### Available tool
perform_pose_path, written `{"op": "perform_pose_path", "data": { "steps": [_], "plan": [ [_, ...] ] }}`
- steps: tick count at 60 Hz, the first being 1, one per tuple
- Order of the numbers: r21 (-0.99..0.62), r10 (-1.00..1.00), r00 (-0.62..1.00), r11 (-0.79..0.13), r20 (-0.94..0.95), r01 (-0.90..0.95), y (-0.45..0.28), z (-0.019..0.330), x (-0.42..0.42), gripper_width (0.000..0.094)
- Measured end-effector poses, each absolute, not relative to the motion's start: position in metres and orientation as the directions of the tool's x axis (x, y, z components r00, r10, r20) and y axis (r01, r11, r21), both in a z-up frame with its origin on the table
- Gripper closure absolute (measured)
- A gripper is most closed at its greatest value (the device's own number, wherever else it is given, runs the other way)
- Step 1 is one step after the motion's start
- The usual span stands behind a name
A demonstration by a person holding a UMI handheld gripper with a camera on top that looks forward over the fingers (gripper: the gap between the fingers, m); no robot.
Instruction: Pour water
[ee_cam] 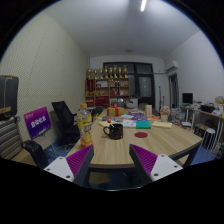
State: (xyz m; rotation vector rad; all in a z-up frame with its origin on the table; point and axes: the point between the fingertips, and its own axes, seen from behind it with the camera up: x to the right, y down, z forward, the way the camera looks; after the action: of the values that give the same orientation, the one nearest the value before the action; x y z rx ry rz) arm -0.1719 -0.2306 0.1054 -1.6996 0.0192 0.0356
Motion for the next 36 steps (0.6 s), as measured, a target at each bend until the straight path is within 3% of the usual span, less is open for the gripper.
{"op": "perform_pose_path", "data": {
  "steps": [19, 36],
  "plan": [
    [-0.993, 0.013, 1.000, -0.115, -0.011, -0.009, -0.226, 0.103, -0.183, 0.0115],
    [-0.996, 0.122, 0.992, -0.091, -0.007, 0.004, -0.134, 0.094, -0.258, 0.0114]
  ]
}}
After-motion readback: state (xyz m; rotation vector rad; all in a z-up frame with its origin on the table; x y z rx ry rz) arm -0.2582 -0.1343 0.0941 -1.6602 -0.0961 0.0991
